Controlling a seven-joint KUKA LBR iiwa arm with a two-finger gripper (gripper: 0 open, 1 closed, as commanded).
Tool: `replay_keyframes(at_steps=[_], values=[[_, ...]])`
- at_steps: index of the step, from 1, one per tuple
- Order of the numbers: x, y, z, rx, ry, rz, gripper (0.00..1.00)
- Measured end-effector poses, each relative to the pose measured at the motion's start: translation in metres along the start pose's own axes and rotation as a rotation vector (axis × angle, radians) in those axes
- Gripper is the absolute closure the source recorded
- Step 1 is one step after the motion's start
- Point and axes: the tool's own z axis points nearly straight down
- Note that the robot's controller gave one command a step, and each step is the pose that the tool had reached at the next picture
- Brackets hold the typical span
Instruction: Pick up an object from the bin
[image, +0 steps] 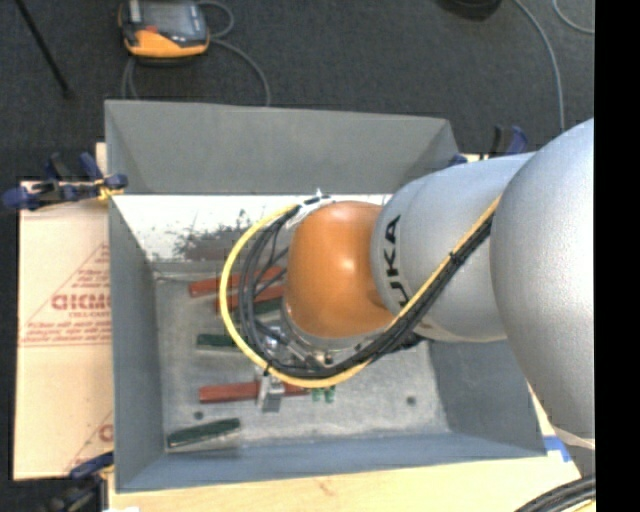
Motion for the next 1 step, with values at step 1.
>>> replay_keyframes(at_steps=[1], values=[[0.0004, -0.0003, -0.0079, 0.001, 0.002, -0.001, 1.00]])
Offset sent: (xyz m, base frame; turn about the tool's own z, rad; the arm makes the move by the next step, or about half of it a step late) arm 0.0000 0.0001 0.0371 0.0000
